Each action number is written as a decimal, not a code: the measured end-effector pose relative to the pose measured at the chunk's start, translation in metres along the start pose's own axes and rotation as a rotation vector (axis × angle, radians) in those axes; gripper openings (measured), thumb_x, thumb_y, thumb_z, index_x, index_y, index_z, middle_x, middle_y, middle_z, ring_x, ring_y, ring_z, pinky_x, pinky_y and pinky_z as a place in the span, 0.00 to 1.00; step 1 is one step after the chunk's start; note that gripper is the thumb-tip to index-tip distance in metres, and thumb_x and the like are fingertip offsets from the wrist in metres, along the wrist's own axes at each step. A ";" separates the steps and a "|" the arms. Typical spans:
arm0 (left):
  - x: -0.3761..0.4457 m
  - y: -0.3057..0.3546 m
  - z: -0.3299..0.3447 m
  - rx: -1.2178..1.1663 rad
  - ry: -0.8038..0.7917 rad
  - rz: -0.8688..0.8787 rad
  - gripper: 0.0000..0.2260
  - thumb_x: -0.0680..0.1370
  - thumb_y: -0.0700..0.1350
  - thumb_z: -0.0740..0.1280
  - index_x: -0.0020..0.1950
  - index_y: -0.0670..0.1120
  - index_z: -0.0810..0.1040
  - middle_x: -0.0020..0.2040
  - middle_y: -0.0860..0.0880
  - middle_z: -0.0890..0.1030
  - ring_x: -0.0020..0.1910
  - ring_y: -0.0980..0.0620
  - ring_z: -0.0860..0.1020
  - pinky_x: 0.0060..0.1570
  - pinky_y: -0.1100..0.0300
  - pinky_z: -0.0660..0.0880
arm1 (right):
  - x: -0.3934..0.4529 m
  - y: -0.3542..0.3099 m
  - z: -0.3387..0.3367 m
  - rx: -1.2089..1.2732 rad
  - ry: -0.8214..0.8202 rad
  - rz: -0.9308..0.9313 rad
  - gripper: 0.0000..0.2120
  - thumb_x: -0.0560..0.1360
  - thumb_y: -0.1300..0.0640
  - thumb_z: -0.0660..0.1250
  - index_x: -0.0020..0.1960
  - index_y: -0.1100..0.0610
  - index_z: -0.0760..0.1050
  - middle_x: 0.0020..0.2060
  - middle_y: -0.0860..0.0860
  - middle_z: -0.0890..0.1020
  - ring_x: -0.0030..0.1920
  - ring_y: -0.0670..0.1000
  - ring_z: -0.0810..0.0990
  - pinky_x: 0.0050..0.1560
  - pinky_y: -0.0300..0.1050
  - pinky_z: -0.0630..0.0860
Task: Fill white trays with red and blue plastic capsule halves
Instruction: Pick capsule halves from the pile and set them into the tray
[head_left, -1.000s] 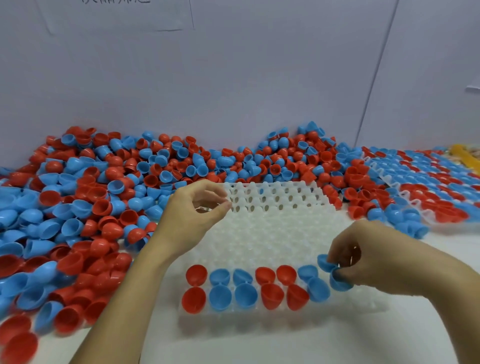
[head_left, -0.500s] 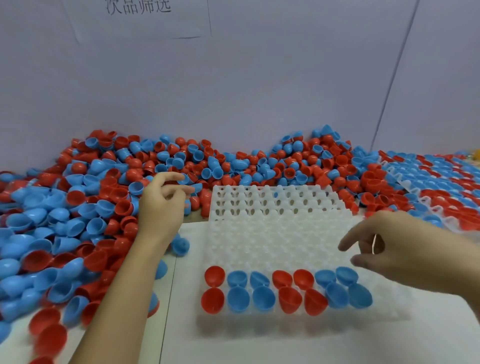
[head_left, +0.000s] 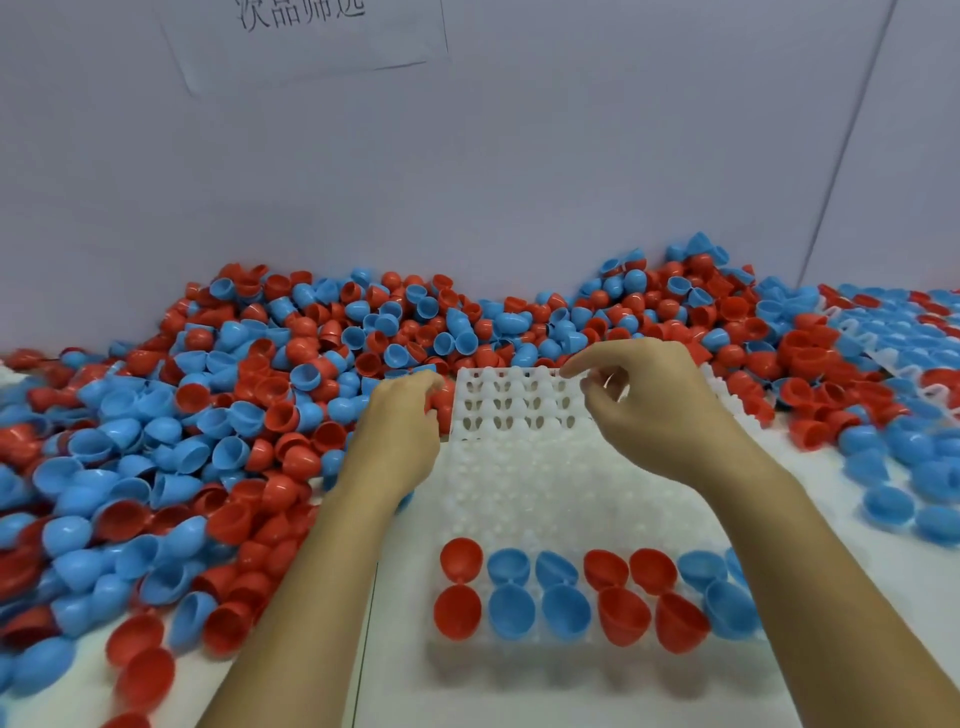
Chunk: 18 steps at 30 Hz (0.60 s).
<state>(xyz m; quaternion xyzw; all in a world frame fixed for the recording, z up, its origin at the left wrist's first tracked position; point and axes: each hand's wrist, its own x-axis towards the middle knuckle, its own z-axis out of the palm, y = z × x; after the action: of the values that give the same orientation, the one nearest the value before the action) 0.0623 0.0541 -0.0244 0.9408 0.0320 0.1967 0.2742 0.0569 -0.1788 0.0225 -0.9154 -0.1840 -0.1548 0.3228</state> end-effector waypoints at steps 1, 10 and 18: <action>0.005 0.002 0.001 0.014 -0.068 -0.031 0.14 0.80 0.33 0.62 0.61 0.46 0.79 0.56 0.47 0.80 0.53 0.50 0.77 0.54 0.54 0.77 | 0.000 0.002 -0.001 0.001 0.012 0.007 0.14 0.79 0.62 0.64 0.58 0.50 0.82 0.44 0.41 0.81 0.40 0.39 0.79 0.37 0.27 0.71; 0.029 -0.003 0.007 0.156 -0.167 -0.136 0.10 0.79 0.37 0.67 0.60 0.45 0.78 0.56 0.45 0.79 0.49 0.46 0.78 0.47 0.51 0.79 | 0.002 0.010 -0.006 0.069 0.115 -0.009 0.13 0.78 0.63 0.65 0.56 0.51 0.83 0.42 0.38 0.79 0.40 0.39 0.79 0.40 0.22 0.71; 0.004 0.021 -0.035 -0.108 -0.490 -0.197 0.13 0.80 0.55 0.68 0.50 0.45 0.83 0.39 0.51 0.81 0.33 0.56 0.75 0.32 0.63 0.72 | 0.001 0.007 -0.005 0.115 0.111 -0.018 0.13 0.78 0.64 0.65 0.55 0.50 0.83 0.41 0.37 0.79 0.43 0.40 0.79 0.41 0.22 0.72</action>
<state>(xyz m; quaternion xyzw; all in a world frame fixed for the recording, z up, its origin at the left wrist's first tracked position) 0.0512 0.0539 0.0150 0.9367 0.0455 -0.0630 0.3413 0.0596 -0.1866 0.0226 -0.8838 -0.1825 -0.1973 0.3831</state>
